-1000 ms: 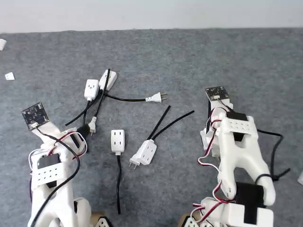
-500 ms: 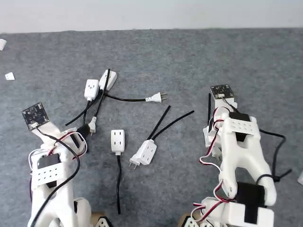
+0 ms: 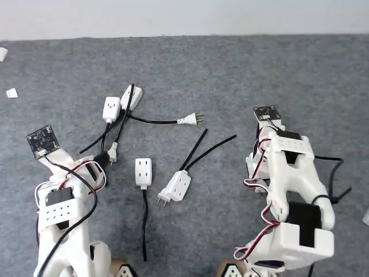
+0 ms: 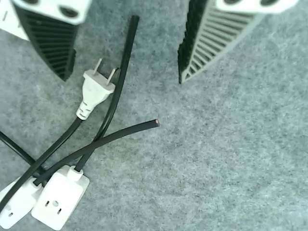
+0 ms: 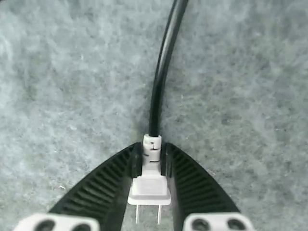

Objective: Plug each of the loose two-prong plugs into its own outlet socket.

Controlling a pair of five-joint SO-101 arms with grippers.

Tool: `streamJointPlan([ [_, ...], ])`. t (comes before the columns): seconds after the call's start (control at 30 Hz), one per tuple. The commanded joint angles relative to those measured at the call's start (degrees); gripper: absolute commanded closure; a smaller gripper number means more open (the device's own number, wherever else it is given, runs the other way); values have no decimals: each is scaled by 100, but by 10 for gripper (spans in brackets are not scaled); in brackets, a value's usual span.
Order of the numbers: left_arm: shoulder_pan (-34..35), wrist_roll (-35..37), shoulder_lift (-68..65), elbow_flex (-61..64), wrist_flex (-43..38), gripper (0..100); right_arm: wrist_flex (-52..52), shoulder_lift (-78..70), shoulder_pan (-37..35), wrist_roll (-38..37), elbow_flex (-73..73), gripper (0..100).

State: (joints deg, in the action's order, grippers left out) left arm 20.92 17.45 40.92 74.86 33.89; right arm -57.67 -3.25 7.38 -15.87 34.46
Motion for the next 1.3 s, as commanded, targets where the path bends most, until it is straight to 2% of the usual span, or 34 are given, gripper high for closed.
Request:
streamJointPlan([
  [0.0, -35, -44, 97, -40, -185, 680, -22, -13, 22, -79, -290, 964],
  [0.17, -35, -44, 97, -40, -185, 680, -66, -189, 31, -53, -501, 930],
  [0.43, -35, -44, 97, -40, -185, 680, -75, -330, 48, -53, -580, 953],
  [0.67, -35, -44, 97, -40, -185, 680, -479, -4, 22, 44, -738, 878],
  [0.77, -35, -44, 97, -40, -185, 680, -497, 321, -57, 325, -721, 882],
  [0.93, -35, -44, 97, -40, -185, 680, -303, 330, -66, 334, -475, 886],
  [1.27, -35, -44, 97, -40, -185, 680, -453, -523, -13, 316, -826, 898],
])
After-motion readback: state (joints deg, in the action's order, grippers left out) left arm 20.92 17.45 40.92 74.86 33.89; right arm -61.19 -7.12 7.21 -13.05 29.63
